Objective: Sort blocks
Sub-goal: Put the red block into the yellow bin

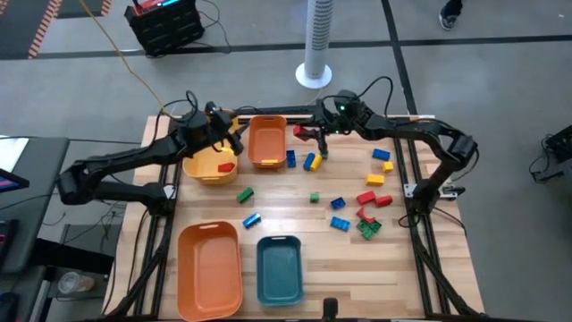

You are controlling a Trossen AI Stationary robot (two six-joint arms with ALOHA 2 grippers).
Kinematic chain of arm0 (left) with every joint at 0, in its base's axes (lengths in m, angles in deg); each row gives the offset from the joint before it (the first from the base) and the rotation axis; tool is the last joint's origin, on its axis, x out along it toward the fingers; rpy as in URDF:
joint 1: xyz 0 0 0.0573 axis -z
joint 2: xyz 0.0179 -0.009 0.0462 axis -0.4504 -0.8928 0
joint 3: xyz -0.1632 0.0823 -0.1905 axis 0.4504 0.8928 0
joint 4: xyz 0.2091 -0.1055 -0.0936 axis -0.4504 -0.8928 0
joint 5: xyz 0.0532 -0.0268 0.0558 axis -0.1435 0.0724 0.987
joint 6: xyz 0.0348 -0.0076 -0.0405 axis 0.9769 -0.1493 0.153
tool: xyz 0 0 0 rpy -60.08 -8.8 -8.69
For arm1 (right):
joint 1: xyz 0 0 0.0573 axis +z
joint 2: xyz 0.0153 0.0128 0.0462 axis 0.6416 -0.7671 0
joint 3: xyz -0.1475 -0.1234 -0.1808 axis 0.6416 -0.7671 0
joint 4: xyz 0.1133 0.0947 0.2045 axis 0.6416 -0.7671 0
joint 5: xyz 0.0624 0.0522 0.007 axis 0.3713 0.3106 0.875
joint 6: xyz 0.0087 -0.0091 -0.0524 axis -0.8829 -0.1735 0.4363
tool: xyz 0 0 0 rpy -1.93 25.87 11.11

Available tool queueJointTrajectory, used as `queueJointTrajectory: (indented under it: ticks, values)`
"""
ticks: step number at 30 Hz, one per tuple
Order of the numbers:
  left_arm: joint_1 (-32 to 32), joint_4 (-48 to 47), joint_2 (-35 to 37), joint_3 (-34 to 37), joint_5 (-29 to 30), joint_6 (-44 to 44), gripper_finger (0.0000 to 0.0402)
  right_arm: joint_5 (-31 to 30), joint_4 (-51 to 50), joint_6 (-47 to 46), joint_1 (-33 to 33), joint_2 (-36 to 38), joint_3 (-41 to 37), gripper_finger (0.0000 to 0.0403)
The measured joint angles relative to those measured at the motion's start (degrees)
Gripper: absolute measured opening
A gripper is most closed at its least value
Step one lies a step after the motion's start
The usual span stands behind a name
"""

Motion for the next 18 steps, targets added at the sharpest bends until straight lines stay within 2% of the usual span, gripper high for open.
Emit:
queueJointTrajectory:
  ticks: [4,18]
  values:
    - [-0.45,0.04,-1.54,0.00,-0.05,-0.12,0.0203,0.02,2.57,0.00,-1.20,-0.96,0.09,0.0108]
    - [-0.27,0.49,-2.63,0.02,-0.52,4.57,0.0203,0.02,0.94,3.19,-0.76,-0.57,0.09,0.0108]
